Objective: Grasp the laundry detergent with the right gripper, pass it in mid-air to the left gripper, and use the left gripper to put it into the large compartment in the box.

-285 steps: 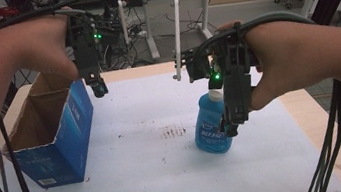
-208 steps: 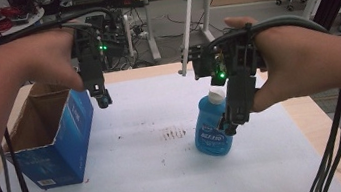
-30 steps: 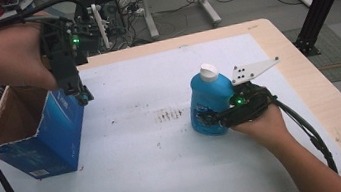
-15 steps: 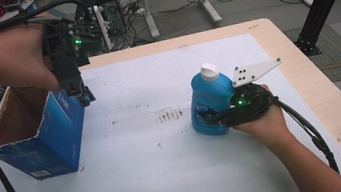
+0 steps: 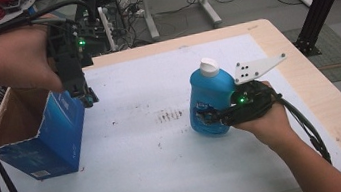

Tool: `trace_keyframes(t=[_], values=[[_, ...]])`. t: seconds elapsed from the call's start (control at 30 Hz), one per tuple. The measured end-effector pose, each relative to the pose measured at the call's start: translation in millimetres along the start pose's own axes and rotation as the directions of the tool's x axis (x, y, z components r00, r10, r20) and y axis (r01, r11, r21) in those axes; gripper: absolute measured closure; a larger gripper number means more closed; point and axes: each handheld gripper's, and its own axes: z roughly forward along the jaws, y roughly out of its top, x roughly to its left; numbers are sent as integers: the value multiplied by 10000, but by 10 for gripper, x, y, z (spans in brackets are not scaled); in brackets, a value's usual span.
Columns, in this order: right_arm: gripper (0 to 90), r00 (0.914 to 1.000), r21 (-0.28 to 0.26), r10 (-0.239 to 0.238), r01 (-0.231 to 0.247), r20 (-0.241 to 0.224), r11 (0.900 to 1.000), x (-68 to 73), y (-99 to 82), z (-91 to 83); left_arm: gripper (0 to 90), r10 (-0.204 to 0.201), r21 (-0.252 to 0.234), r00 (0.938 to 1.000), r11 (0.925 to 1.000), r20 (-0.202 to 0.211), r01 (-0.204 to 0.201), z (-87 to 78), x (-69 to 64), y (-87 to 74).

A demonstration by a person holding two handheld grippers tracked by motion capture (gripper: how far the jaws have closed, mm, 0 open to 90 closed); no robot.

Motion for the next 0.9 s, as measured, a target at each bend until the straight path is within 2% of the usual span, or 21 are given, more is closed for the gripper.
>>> trace_keyframes(t=[0.3, 0.47, 0.63, 0.9], values=[[453, 9982, 344, -512, 523, -317, 9980, 121, 279, -8, 23, 299, -115, 9995, 9995, -64, -299, -77, -96, 54], [454, 9962, 359, -611, 634, -616, 9973, 187, 391, 26, 23, 446, -265, 9990, 9986, -67, -448, -140, -164, 79], [454, 9928, 528, -698, 751, -974, 9958, 245, 454, 119, 23, 613, -547, 9981, 9966, 34, -610, -188, -240, 120], [455, 9842, 874, -783, 930, -1588, 9918, 377, 478, 330, 23, 1018, -478, 9948, 9937, -3, -1017, -208, -357, 221]])
